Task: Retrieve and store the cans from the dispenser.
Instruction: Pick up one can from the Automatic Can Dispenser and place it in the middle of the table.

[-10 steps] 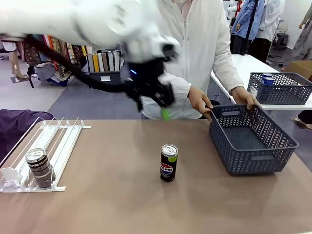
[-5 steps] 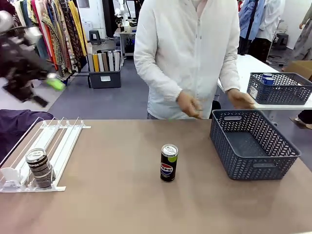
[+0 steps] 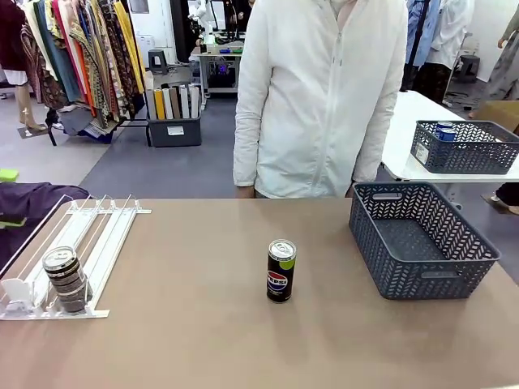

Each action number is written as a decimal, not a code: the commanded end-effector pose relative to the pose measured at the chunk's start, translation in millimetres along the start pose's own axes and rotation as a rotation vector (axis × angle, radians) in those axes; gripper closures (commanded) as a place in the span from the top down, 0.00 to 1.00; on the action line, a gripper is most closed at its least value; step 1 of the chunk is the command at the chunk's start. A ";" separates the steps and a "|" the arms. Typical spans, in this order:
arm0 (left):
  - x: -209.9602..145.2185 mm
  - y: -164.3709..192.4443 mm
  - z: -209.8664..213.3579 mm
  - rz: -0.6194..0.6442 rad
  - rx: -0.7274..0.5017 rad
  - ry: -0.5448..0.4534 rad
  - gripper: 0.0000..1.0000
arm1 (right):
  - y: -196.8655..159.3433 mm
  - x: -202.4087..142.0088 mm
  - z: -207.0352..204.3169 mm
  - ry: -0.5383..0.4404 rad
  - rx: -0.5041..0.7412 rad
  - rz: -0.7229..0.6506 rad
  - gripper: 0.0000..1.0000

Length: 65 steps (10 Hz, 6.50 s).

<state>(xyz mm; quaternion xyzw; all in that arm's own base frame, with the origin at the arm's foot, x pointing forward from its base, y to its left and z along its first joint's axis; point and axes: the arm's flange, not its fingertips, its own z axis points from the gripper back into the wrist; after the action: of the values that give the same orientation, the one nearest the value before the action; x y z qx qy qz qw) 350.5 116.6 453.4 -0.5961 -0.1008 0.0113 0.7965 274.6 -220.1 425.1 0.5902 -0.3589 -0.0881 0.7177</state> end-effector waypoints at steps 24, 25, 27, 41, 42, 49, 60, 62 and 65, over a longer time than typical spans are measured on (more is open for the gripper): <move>-29.0 -99.0 -88.9 0.024 1.074 -0.163 1.00 | 3.5 2.9 -0.4 -0.009 0.015 -0.002 1.00; -28.1 -105.3 -99.9 -0.084 1.151 -0.156 1.00 | 3.5 2.9 -0.4 -0.009 0.015 -0.002 1.00; -30.7 -111.3 -114.7 -0.241 1.121 -0.003 1.00 | 3.5 2.9 -0.4 -0.009 0.015 -0.002 1.00; 16.9 -34.0 -154.8 0.020 1.216 0.103 1.00 | 3.5 2.9 -0.4 -0.009 0.015 -0.002 1.00; 19.6 -25.9 -152.8 0.038 1.207 0.111 1.00 | 3.5 2.9 -0.4 -0.009 0.015 -0.002 1.00; 29.0 1.9 -165.4 0.081 1.254 0.186 1.00 | 3.5 2.9 -0.4 -0.009 0.015 -0.002 1.00; 29.9 2.6 -173.9 0.069 1.283 0.261 0.00 | 3.5 2.9 -0.4 -0.009 0.015 -0.002 1.00; 30.1 2.3 -174.2 0.062 1.277 0.253 0.00 | 3.5 2.9 -0.4 -0.009 0.015 -0.002 1.00; 24.8 -27.7 -168.7 0.011 1.285 0.194 0.00 | 3.5 2.9 -0.4 -0.009 0.015 -0.002 1.00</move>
<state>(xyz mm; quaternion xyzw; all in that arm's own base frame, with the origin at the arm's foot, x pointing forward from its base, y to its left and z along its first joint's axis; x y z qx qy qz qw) 405.5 -43.5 414.8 -0.0127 0.0282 0.0191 0.9993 274.7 -219.9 425.2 0.5903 -0.3587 -0.0878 0.7178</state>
